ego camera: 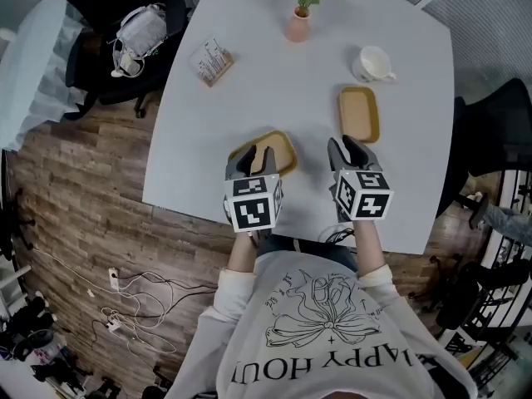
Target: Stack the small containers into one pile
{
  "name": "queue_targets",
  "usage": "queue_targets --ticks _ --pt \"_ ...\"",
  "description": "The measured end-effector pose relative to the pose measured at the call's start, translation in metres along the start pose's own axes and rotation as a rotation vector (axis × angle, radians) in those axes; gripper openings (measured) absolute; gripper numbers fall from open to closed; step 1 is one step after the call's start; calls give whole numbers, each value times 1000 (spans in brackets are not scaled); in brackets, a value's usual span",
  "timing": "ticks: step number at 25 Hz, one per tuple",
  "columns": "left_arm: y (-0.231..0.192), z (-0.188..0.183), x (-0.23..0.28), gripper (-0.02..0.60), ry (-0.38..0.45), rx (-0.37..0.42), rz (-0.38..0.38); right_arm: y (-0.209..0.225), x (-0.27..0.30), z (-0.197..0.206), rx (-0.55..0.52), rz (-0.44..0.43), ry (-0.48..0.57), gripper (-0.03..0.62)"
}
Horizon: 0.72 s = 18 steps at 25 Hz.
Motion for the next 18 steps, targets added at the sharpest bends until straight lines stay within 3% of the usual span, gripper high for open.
queue_targets --ticks 6,18 --pt "52 -5 13 112 -5 75 64 48 -26 17 63 83 11 135" --pt "141 -31 57 112 -19 200 114 130 -51 39 161 130 16 135"
Point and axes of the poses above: the fingertips, and each gripper's own axes: x forward along the fingers, y to its right, z out of its underside, the point moved 5 cm from there along -x, backward along the fingers, and after that the axes turned 10 degrees about -x, right-handed, at the moved point
